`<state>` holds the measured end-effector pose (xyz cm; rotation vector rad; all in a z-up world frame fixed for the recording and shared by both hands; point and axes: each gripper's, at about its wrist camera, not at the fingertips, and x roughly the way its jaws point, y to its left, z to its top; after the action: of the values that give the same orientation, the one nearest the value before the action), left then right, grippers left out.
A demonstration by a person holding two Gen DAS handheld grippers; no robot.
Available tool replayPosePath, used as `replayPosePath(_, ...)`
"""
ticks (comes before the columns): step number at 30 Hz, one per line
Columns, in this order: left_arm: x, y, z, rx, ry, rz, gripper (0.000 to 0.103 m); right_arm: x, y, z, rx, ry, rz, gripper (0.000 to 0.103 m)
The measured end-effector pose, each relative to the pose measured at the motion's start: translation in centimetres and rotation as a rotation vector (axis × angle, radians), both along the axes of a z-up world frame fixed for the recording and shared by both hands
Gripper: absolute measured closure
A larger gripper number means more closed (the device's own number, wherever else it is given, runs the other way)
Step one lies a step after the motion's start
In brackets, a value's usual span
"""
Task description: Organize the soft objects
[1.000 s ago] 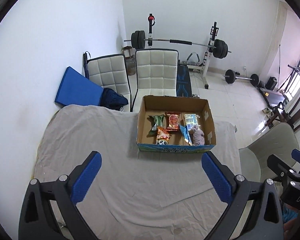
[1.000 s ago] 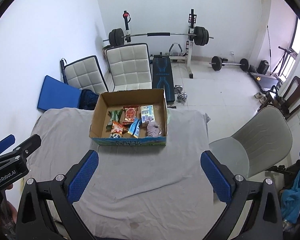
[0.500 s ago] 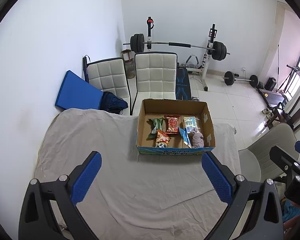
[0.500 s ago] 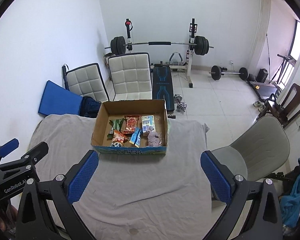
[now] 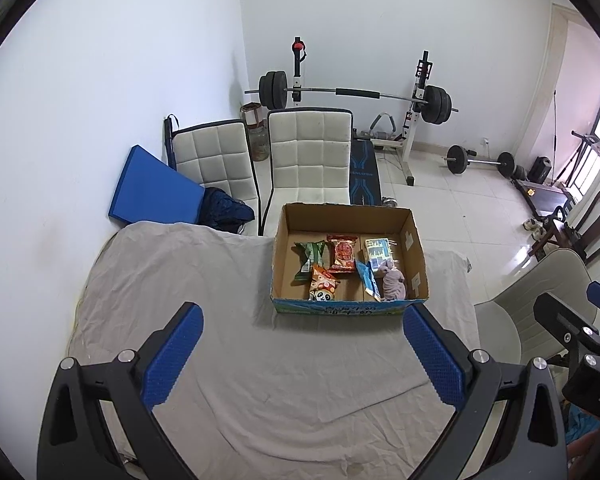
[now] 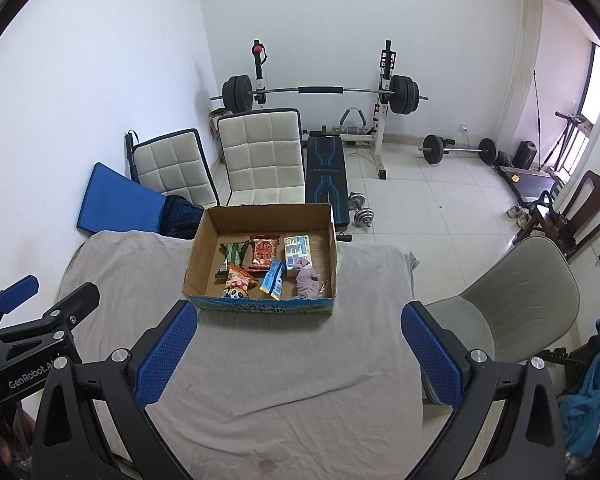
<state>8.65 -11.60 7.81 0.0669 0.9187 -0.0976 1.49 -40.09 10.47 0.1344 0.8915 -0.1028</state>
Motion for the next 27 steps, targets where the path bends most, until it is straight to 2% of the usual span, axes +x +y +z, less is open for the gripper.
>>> replayPosePath(27,0.57,0.05,0.27,-0.002,-0.004,-0.001,0.0,0.86,-0.3,-0.47,-0.011,-0.002,0.003,0.0)
